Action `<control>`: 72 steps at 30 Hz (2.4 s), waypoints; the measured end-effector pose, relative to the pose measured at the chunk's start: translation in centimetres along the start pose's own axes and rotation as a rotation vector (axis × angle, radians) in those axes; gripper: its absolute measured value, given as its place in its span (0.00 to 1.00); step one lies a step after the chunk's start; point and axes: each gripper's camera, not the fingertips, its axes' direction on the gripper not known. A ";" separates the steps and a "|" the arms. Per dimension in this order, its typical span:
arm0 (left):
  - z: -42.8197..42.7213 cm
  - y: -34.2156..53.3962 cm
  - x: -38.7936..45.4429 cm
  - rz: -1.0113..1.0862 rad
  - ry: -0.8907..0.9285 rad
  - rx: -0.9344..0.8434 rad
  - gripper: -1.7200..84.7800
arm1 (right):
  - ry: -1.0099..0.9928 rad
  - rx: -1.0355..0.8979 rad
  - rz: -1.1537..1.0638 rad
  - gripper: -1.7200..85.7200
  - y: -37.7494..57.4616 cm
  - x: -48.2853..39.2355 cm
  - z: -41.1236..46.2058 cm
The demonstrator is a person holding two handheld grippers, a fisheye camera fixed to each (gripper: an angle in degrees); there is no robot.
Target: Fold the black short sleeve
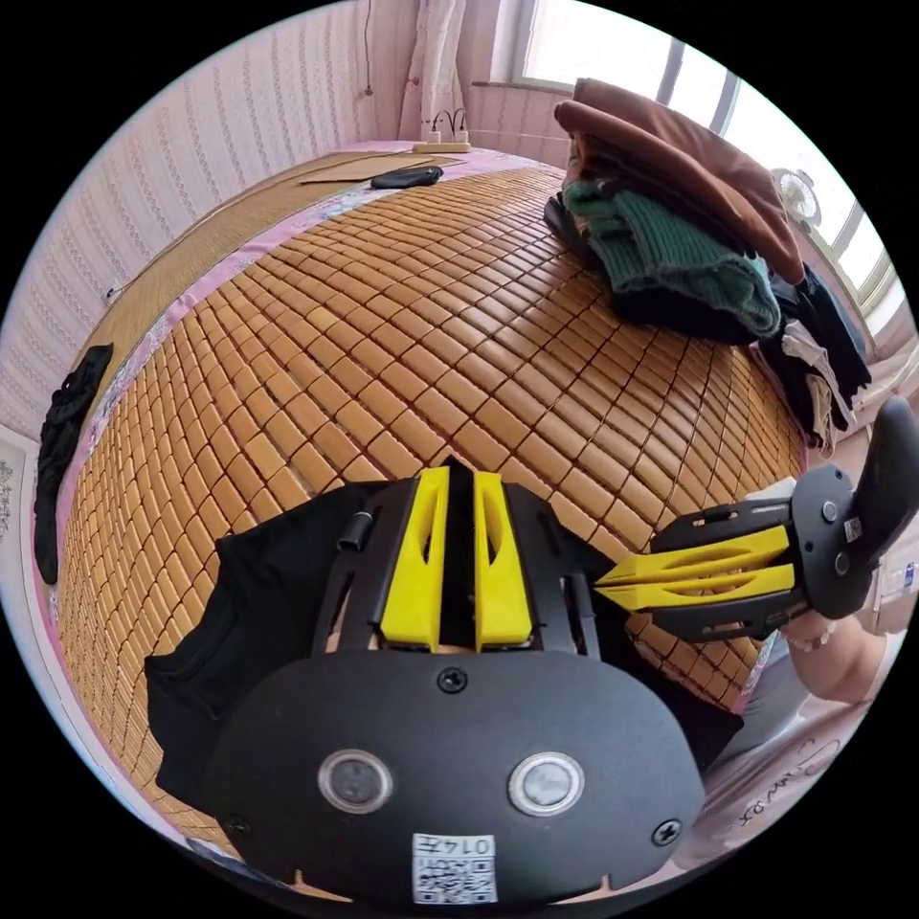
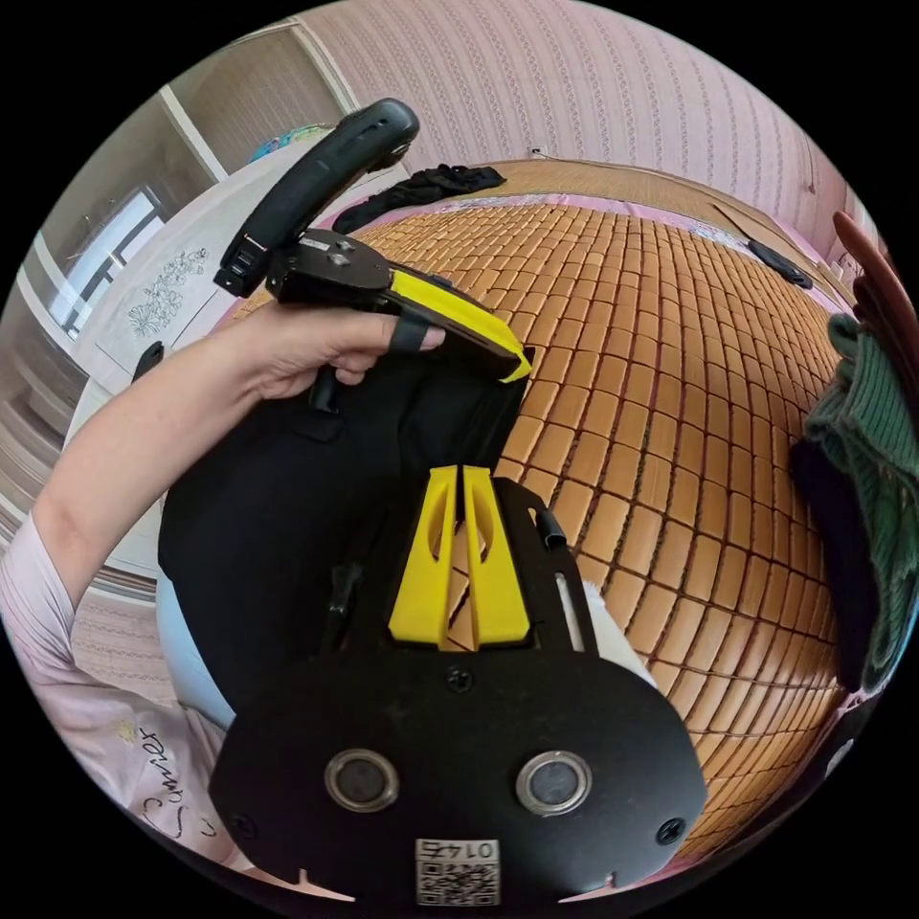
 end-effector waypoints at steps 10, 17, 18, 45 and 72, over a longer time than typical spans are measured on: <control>-1.8 -2.1 2.4 0.124 0.058 0.093 0.01 | -0.084 -0.005 0.047 0.02 1.4 5.0 -1.0; -4.5 -3.3 0.8 0.079 0.079 0.088 0.07 | -0.099 -0.083 0.096 0.02 2.9 7.9 3.4; -5.1 -3.4 0.5 0.071 0.089 0.094 0.08 | -0.103 -0.098 0.090 0.02 3.1 8.2 3.8; -42.4 32.0 -22.0 -0.503 -0.325 0.308 0.08 | -0.206 0.052 -0.261 0.02 16.0 -5.6 14.9; -53.0 15.9 -26.3 -0.436 -0.225 0.158 0.03 | 0.280 -0.356 -0.709 0.04 2.7 -38.9 58.3</control>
